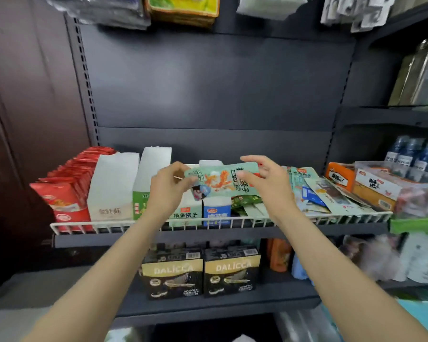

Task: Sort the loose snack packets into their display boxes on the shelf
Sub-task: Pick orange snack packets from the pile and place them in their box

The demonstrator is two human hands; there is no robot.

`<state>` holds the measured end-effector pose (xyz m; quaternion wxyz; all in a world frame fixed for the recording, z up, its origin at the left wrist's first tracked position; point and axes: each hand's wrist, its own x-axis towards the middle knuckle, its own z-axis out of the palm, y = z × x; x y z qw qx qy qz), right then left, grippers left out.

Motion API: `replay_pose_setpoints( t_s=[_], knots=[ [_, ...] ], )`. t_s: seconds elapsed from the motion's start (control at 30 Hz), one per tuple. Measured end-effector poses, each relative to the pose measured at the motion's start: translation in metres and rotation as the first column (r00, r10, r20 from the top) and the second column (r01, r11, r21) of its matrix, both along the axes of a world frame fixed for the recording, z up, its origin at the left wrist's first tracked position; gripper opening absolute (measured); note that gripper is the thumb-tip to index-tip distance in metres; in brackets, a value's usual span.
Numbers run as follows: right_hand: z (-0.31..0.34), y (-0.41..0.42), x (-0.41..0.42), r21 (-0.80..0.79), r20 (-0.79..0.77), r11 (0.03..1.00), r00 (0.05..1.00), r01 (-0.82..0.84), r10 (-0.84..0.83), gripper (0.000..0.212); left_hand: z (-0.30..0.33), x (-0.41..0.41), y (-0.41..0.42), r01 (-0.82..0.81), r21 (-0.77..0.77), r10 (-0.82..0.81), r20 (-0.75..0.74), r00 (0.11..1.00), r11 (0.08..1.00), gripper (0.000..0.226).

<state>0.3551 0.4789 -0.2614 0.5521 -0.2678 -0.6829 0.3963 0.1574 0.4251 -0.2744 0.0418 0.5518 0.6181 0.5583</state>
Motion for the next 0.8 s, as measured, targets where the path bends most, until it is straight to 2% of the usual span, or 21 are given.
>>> replay_pose_setpoints(
  t_s=[0.07,0.17,0.23,0.33,0.43,0.5,0.57,0.6,0.7,0.8],
  knots=[
    [-0.001,-0.008,-0.011,-0.099,0.03,0.991,0.995,-0.095,0.099,0.011,-0.001,-0.013,-0.017,0.102,-0.016,-0.099,0.116,0.988,0.995,0.011],
    [-0.001,-0.013,-0.029,-0.265,-0.037,0.946,0.983,-0.185,0.181,0.008,-0.001,-0.027,-0.032,0.249,-0.074,-0.229,0.209,0.951,0.966,0.006],
    [0.003,-0.009,-0.039,-0.284,-0.052,0.943,0.984,-0.176,0.169,0.01,0.0,-0.039,-0.035,0.31,-0.137,-0.275,0.227,0.934,0.941,0.005],
    [0.007,0.003,-0.052,-0.257,0.047,0.959,0.99,-0.12,0.136,0.012,-0.001,-0.053,-0.029,0.371,-0.213,-0.331,0.203,0.922,0.904,0.012],
    [0.011,0.018,-0.065,-0.179,0.171,0.981,0.98,-0.071,0.102,0.007,-0.001,-0.057,-0.016,0.298,-0.248,-0.297,0.04,0.954,0.922,0.011],
    [0.014,0.024,-0.073,-0.119,0.203,0.992,0.977,-0.042,0.065,0.004,-0.003,-0.064,-0.003,0.119,-0.223,-0.162,-0.183,0.97,0.967,0.011],
    [0.015,0.031,-0.082,-0.027,0.22,1.0,0.976,0.001,0.005,0.004,-0.007,-0.074,0.011,-0.112,-0.161,0.021,-0.478,0.878,0.981,0.026],
    [0.014,0.034,-0.087,0.027,0.234,0.999,0.971,0.03,-0.036,0.005,-0.011,-0.079,0.015,-0.179,-0.153,0.066,-0.551,0.832,0.972,0.04],
    [0.006,0.041,-0.103,0.132,0.287,0.988,0.95,0.084,-0.119,0.009,-0.025,-0.088,0.021,-0.196,-0.245,0.037,-0.533,0.845,0.949,0.071],
    [-0.002,0.044,-0.109,0.255,0.43,0.965,0.886,0.065,-0.173,0.02,-0.038,-0.095,0.021,-0.194,-0.271,0.023,-0.529,0.848,0.943,0.062]
  ],
)
